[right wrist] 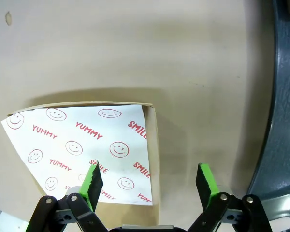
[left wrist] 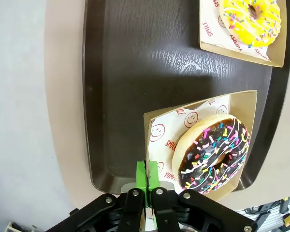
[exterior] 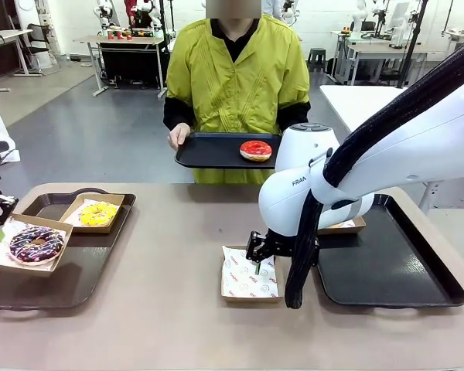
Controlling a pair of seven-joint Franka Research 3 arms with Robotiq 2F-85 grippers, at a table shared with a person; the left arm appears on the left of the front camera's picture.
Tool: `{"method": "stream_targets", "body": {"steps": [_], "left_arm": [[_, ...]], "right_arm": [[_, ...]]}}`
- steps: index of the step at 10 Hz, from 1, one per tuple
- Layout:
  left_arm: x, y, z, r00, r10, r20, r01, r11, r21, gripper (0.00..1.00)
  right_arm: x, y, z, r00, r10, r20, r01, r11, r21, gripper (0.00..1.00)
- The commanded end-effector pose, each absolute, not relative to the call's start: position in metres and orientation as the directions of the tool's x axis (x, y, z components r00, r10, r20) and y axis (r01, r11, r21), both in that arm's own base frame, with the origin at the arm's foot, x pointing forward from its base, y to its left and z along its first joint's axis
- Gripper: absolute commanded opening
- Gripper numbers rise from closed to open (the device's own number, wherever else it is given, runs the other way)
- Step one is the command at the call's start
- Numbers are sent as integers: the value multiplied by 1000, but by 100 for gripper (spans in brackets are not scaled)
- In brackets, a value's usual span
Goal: Individually package the donuts and arrange them on the tray.
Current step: Place the picked Paper togo box on the Handle tray while simultaneously picking up another Paper togo box from the table with the other hand.
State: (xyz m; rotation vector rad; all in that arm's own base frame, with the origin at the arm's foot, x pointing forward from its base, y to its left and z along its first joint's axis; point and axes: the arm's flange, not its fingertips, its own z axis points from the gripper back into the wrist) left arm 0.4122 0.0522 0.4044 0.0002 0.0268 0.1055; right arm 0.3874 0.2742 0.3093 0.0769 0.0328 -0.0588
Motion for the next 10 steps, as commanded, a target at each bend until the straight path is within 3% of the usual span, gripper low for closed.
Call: {"method": "stream_targets", "body": {"steps": [1,6,7,8,9,10], "left_arm": [[420,52,398,995,97,-19,-97,995,11,1],[430,50,381,998,53,-15,-53,999,0,1],[431,50,380,999,49,-20,-49,999,2,59],[431,50,378,999,39,-24,-39,999,4,59],[431,49,377,999,32,-29,-32,999,4,100],[431,49,376,999,26,-29,-26,1000,3,62]], "right_arm": [[393,279,308,999,-31,-27,33,995,96,100],[394,282,309,999,-14,-31,17,997,81,100],[394,282,309,1000,-9,-28,11,997,81,56],[395,283,309,999,-12,-33,15,997,80,41],[394,284,308,999,-13,-40,16,997,77,0],[394,284,308,999,-18,-43,21,997,74,0]]}}
